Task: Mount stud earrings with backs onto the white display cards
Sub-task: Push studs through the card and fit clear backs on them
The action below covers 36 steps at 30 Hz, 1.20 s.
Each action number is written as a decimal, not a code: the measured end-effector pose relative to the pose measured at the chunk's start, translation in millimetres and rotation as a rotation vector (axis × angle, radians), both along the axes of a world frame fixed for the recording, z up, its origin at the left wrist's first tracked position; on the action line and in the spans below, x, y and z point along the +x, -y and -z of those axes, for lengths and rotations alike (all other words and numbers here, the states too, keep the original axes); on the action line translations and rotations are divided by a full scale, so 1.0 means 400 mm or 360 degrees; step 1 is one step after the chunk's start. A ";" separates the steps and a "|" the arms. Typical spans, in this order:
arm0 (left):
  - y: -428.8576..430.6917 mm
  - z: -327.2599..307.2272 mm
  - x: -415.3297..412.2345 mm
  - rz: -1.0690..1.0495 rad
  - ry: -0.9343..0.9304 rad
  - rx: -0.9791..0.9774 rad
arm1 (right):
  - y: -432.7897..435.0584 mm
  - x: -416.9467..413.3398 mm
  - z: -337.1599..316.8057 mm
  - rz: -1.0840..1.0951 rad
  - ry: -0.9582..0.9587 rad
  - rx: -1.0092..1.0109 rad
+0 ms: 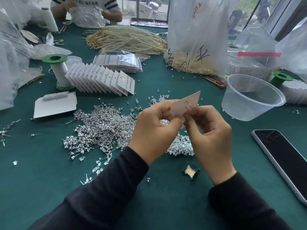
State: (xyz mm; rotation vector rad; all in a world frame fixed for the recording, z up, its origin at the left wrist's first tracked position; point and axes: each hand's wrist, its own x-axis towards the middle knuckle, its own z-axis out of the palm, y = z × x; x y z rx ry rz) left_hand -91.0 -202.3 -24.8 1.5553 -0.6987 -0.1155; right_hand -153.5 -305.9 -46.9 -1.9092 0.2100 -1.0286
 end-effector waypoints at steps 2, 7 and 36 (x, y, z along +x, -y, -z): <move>0.001 0.006 -0.001 0.0059 -0.0147 -0.0022 | -0.001 0.004 0.001 0.0074 0.0031 -0.0116; 0.006 0.018 -0.005 0.0028 -0.0217 -0.0005 | -0.006 0.009 0.003 0.0086 0.0010 -0.0172; -0.021 0.028 0.066 -0.0365 -0.0227 0.0212 | 0.079 0.008 0.014 0.0246 -0.0949 -0.0392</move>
